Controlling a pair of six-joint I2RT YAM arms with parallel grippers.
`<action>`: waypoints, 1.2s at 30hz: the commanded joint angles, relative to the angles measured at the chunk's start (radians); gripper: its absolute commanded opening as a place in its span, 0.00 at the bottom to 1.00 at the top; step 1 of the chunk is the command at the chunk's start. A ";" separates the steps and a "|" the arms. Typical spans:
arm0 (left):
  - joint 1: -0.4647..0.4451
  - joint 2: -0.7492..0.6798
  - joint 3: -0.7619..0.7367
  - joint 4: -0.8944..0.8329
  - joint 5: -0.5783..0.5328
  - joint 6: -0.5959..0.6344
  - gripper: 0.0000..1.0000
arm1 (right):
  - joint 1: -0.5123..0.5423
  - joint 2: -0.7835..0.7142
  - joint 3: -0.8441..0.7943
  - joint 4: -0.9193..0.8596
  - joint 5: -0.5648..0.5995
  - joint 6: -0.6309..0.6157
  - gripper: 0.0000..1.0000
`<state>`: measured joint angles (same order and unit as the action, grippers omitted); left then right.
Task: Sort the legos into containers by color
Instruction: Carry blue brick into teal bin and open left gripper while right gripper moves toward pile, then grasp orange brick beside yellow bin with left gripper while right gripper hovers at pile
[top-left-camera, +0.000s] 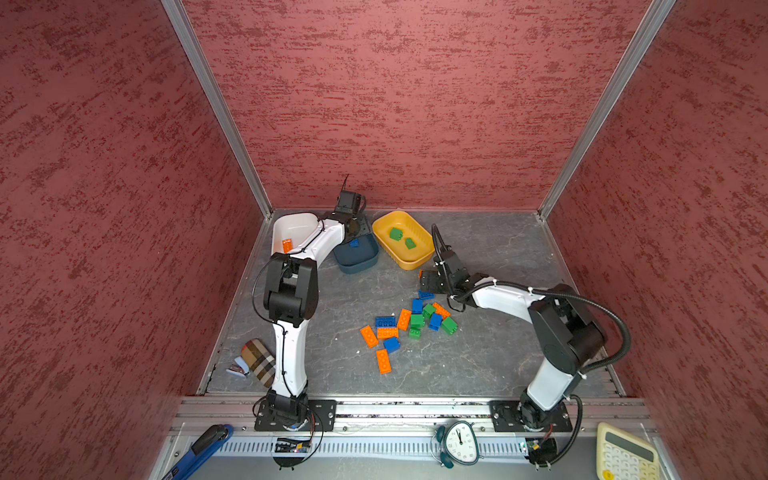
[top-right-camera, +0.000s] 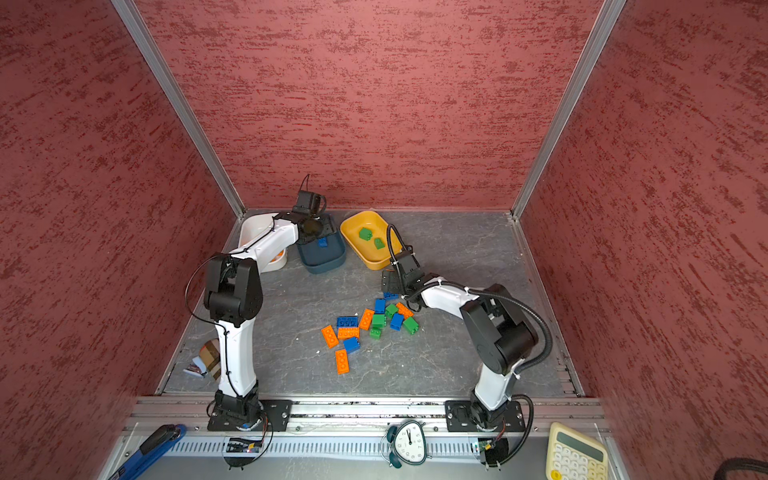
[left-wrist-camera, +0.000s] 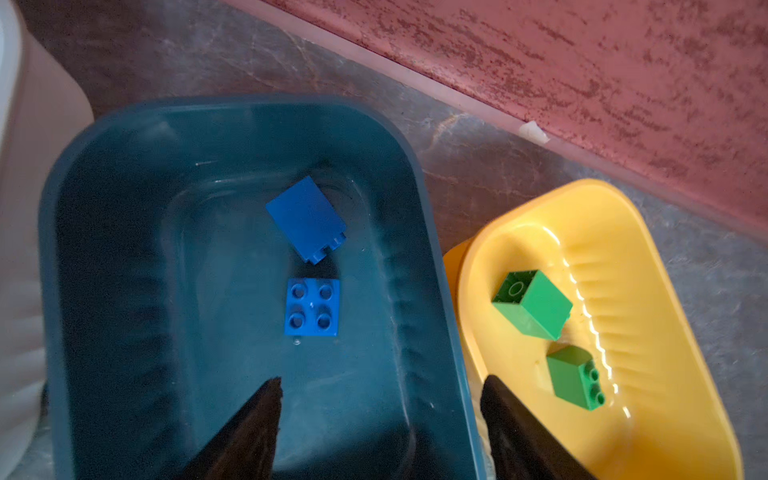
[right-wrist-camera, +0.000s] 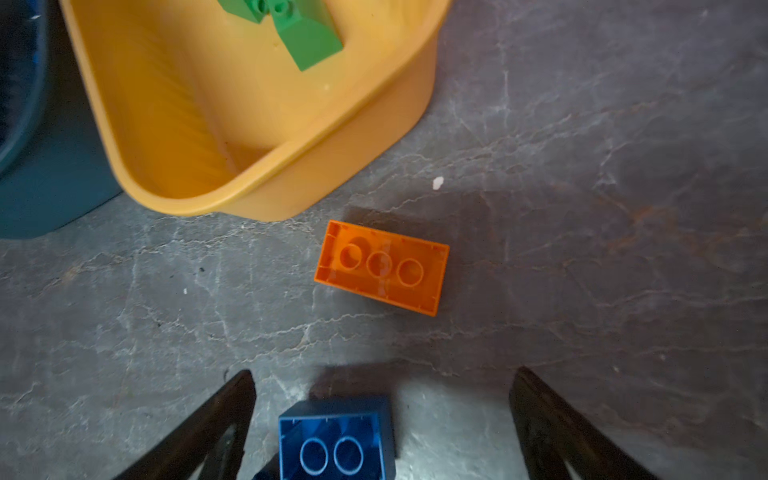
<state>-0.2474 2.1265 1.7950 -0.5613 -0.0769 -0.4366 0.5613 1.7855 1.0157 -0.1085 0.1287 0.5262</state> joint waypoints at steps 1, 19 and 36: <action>-0.006 -0.057 -0.027 -0.022 -0.041 0.037 0.81 | 0.004 0.046 0.063 0.020 0.031 0.080 0.97; 0.008 -0.136 -0.152 0.017 -0.101 0.056 0.97 | 0.015 0.244 0.242 -0.120 0.173 0.083 0.83; -0.009 -0.205 -0.224 0.037 -0.081 0.080 0.99 | 0.032 0.235 0.190 -0.121 0.129 -0.042 0.67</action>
<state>-0.2485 1.9675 1.5787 -0.5446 -0.1581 -0.3836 0.5816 2.0296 1.2514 -0.1944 0.2752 0.5377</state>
